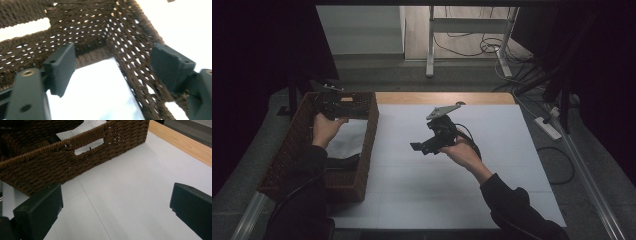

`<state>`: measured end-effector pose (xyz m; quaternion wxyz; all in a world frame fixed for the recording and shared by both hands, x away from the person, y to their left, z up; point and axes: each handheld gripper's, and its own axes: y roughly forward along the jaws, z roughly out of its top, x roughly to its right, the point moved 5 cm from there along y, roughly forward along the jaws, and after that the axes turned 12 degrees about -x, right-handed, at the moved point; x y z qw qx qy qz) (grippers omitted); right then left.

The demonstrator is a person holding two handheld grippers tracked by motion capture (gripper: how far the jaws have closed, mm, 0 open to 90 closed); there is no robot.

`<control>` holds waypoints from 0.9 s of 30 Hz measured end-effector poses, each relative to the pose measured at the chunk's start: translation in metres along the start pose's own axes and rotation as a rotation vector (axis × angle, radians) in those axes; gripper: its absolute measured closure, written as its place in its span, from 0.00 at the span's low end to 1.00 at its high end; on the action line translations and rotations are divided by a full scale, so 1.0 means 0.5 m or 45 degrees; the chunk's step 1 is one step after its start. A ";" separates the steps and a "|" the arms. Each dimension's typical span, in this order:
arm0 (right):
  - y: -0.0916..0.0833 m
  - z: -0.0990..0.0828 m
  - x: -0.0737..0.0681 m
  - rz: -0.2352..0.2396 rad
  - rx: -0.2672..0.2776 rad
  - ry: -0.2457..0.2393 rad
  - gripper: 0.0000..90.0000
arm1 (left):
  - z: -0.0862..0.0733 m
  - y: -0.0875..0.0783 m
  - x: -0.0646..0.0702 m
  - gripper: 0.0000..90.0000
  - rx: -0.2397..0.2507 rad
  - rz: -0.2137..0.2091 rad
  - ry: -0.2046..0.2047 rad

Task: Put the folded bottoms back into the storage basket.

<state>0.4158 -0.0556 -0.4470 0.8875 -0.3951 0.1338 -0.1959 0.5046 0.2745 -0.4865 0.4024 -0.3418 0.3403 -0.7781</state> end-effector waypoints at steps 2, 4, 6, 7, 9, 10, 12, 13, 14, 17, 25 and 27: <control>-0.003 -0.006 0.001 -0.002 0.004 0.000 0.00 | -0.005 -0.009 0.007 0.18 0.013 -0.021 0.017; -0.006 -0.011 0.001 -0.001 0.005 -0.002 0.00 | -0.010 -0.015 0.013 0.09 0.019 -0.084 0.019; -0.010 -0.015 0.001 -0.002 0.005 -0.002 0.00 | -0.017 -0.021 0.018 0.04 0.032 -0.102 0.021; -0.012 -0.018 0.000 -0.001 0.000 -0.001 0.00 | -0.021 -0.024 0.021 0.03 0.040 -0.116 0.027; -0.016 -0.021 -0.003 0.001 0.004 -0.005 0.00 | -0.028 -0.030 0.028 0.01 0.050 -0.131 0.036; -0.018 -0.023 -0.005 0.004 0.001 -0.001 0.00 | -0.033 -0.033 0.032 0.00 0.059 -0.116 0.044; -0.022 -0.027 -0.008 0.003 0.004 -0.005 0.00 | -0.043 -0.040 0.038 0.00 0.066 -0.110 0.061; -0.024 -0.031 -0.010 0.004 -0.001 -0.008 0.00 | -0.047 -0.043 0.040 0.00 0.067 -0.114 0.059; -0.025 -0.032 -0.011 0.005 0.000 -0.009 0.00 | -0.052 -0.046 0.042 0.00 0.069 -0.119 0.055; -0.028 -0.042 -0.014 0.008 -0.007 -0.011 0.00 | -0.070 -0.052 0.050 0.00 0.054 -0.120 0.079; -0.039 -0.068 -0.015 0.018 -0.006 0.004 0.00 | -0.110 -0.075 0.083 0.00 0.093 -0.127 0.124; -0.042 -0.074 -0.014 0.017 -0.008 0.009 0.00 | -0.119 -0.083 0.094 0.00 0.100 -0.127 0.129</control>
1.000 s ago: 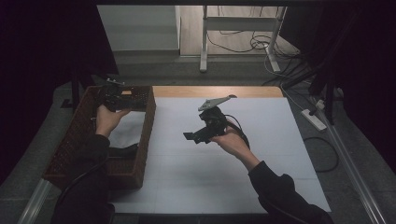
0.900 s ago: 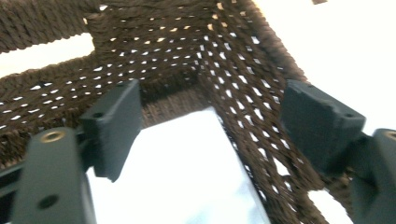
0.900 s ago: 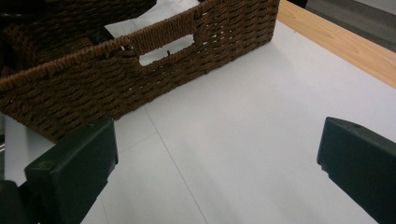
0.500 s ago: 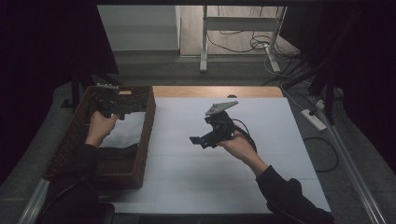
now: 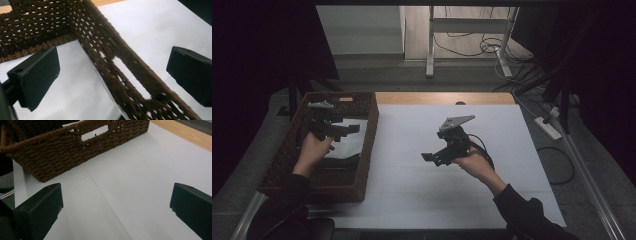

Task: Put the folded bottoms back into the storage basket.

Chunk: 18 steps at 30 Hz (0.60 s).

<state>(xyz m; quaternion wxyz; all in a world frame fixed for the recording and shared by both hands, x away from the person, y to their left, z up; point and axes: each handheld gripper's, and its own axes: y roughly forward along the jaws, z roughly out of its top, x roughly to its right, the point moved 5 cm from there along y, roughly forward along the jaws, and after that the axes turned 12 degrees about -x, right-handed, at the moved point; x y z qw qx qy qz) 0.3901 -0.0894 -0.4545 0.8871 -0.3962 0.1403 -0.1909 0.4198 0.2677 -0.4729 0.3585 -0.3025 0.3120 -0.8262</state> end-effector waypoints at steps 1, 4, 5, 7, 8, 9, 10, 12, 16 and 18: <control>-0.002 -0.005 0.001 -0.002 0.004 0.003 0.00 | -0.005 -0.005 0.008 0.00 0.011 -0.002 0.001; -0.013 -0.018 0.003 -0.003 0.008 0.014 0.00 | -0.018 -0.012 0.024 0.00 0.019 -0.006 0.001; -0.016 -0.021 0.004 -0.007 0.011 0.017 0.00 | -0.024 -0.014 0.030 0.00 0.020 -0.004 0.003; -0.026 -0.028 0.004 -0.015 0.032 0.025 0.00 | -0.035 -0.018 0.041 0.00 0.035 -0.006 0.005; -0.031 -0.032 0.004 -0.013 0.038 0.029 0.00 | -0.041 -0.020 0.046 0.00 0.032 -0.009 0.007; -0.035 -0.036 0.003 -0.011 0.041 0.035 0.00 | -0.046 -0.022 0.051 0.00 0.030 -0.006 0.012; -0.040 -0.040 0.002 -0.013 0.043 0.037 0.00 | -0.051 -0.024 0.055 0.00 0.029 0.003 0.017; -0.048 -0.049 0.000 -0.015 0.044 0.040 0.00 | -0.060 -0.028 0.066 0.00 0.025 0.008 0.020; -0.064 -0.070 -0.004 -0.025 0.047 0.055 0.00 | -0.075 -0.034 0.085 0.00 0.006 0.061 0.022; -0.071 -0.081 -0.006 -0.028 0.046 0.060 0.00 | -0.077 -0.042 0.095 0.00 0.013 0.099 0.024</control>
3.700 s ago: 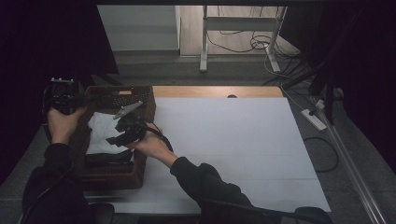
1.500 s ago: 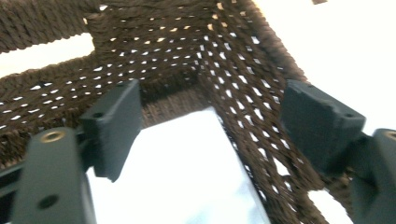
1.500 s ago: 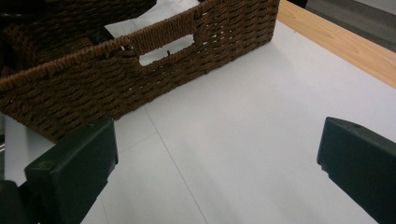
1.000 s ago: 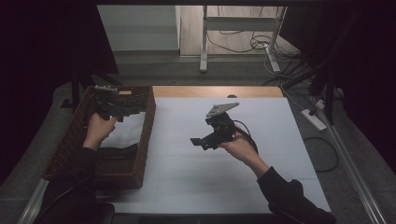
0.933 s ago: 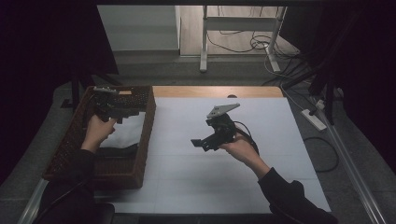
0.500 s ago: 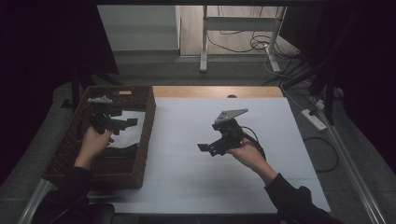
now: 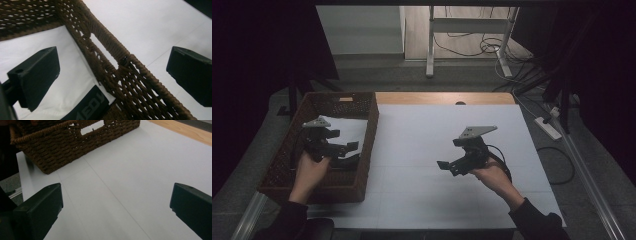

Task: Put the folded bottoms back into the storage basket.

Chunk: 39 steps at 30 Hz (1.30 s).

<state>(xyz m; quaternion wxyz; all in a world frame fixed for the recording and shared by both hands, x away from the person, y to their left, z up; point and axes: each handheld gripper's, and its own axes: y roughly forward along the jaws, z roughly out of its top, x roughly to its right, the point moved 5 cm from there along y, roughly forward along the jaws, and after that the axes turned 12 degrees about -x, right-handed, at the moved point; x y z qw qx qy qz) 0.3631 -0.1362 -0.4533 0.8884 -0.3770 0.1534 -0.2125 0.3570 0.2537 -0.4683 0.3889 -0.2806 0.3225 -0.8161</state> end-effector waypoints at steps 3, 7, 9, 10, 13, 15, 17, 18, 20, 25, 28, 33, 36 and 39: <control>-0.014 -0.015 0.001 -0.012 -0.004 0.008 0.00 | 0.000 -0.014 0.016 0.00 0.025 -0.006 -0.003; -0.036 -0.036 0.005 -0.027 0.000 0.030 0.00 | -0.003 -0.023 0.038 0.00 0.013 -0.058 0.010; -0.049 -0.049 0.009 -0.039 0.001 0.046 0.00 | -0.006 -0.028 0.048 0.00 0.013 -0.073 0.015; -0.055 -0.056 0.011 -0.043 0.005 0.060 0.00 | -0.008 -0.031 0.053 0.00 0.012 -0.079 0.017; -0.071 -0.078 0.018 -0.065 0.008 0.089 0.00 | -0.013 -0.039 0.070 0.00 0.020 -0.090 0.026; -0.081 -0.093 0.022 -0.089 0.002 0.105 0.00 | -0.018 -0.044 0.083 0.00 0.024 -0.103 0.027; -0.091 -0.105 0.026 -0.107 0.009 0.119 0.00 | -0.025 -0.048 0.097 0.00 0.030 -0.120 0.026; -0.095 -0.111 0.027 -0.109 0.009 0.130 0.00 | -0.029 -0.049 0.104 0.00 0.032 -0.129 0.027; -0.104 -0.122 0.028 -0.121 0.009 0.140 0.00 | -0.039 -0.051 0.117 0.00 0.027 -0.124 0.036; -0.119 -0.154 0.031 -0.173 -0.006 0.153 0.00 | -0.061 -0.052 0.140 0.00 0.025 -0.092 0.060; -0.129 -0.174 0.032 -0.196 -0.015 0.161 0.00 | -0.072 -0.052 0.148 0.00 0.030 -0.062 0.068; -0.151 -0.203 0.032 -0.214 0.000 0.206 0.00 | -0.090 -0.052 0.155 0.00 0.046 -0.005 0.085; -0.165 -0.220 0.032 -0.227 0.013 0.234 0.00 | -0.103 -0.053 0.155 0.00 0.055 0.014 0.078; -0.180 -0.236 0.032 -0.242 0.025 0.268 0.00 | -0.117 -0.053 0.155 0.00 0.057 0.030 0.071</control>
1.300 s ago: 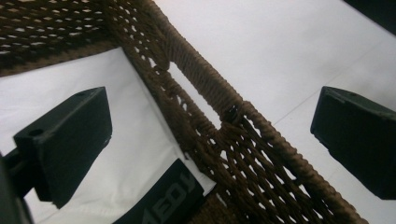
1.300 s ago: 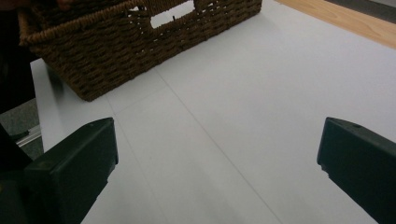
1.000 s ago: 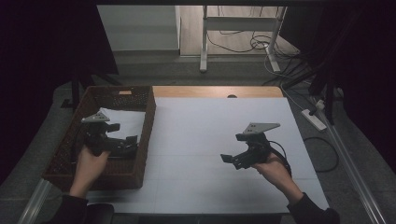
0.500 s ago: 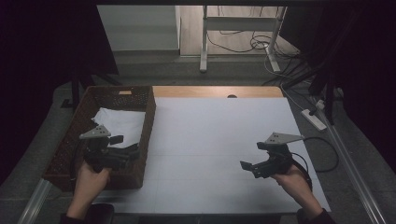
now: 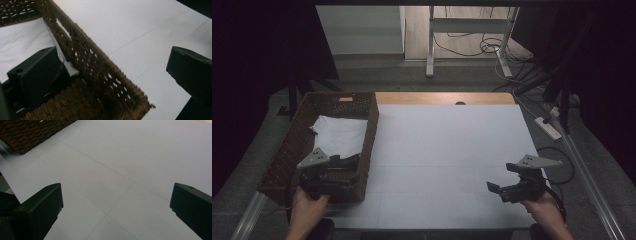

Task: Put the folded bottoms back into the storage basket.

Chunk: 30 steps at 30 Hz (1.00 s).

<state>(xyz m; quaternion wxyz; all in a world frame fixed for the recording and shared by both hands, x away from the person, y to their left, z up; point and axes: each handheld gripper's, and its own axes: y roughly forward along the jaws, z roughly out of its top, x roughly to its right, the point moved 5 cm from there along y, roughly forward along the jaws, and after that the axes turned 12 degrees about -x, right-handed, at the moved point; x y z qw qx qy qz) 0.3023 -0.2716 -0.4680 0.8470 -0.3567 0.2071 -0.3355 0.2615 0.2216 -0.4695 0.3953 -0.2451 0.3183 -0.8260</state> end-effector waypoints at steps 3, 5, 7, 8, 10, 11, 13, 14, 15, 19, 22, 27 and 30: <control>-0.013 -0.015 0.007 -0.015 0.012 0.036 0.00 | -0.014 -0.003 -0.001 0.00 0.006 0.022 -0.009; -0.020 -0.024 0.012 -0.027 0.020 0.055 0.00 | -0.023 -0.005 -0.001 0.00 0.015 0.037 -0.012; -0.025 -0.032 0.016 -0.042 0.022 0.072 0.00 | -0.031 -0.007 -0.001 0.00 0.018 0.051 -0.015; -0.027 -0.037 0.018 -0.051 0.020 0.077 0.00 | -0.035 -0.007 -0.002 0.00 0.021 0.050 -0.018; -0.032 -0.045 0.020 -0.064 0.016 0.091 0.00 | -0.041 -0.009 -0.004 0.00 0.026 0.049 -0.026; -0.034 -0.049 0.022 -0.071 0.014 0.098 0.00 | -0.044 -0.010 -0.005 0.00 0.031 0.046 -0.034; -0.038 -0.055 0.024 -0.079 0.014 0.103 0.00 | -0.049 -0.012 -0.008 0.00 0.043 0.037 -0.052; -0.040 -0.058 0.024 -0.082 0.007 0.109 0.00 | -0.052 -0.013 -0.009 0.00 0.050 0.032 -0.063; -0.041 -0.061 0.025 -0.085 0.002 0.114 0.00 | -0.054 -0.014 -0.009 0.00 0.053 0.025 -0.068; -0.047 -0.068 0.022 -0.090 0.004 0.119 0.00 | -0.063 -0.019 -0.009 0.00 0.061 0.037 -0.075; -0.051 -0.071 0.021 -0.100 0.001 0.118 0.00 | -0.069 -0.020 -0.009 0.00 0.054 0.040 -0.084; -0.054 -0.074 0.023 -0.098 0.006 0.136 0.00 | -0.077 -0.021 -0.007 0.00 0.046 0.010 -0.103; -0.054 -0.075 0.024 -0.097 0.005 0.138 0.00 | -0.077 -0.022 -0.008 0.00 0.053 0.001 -0.112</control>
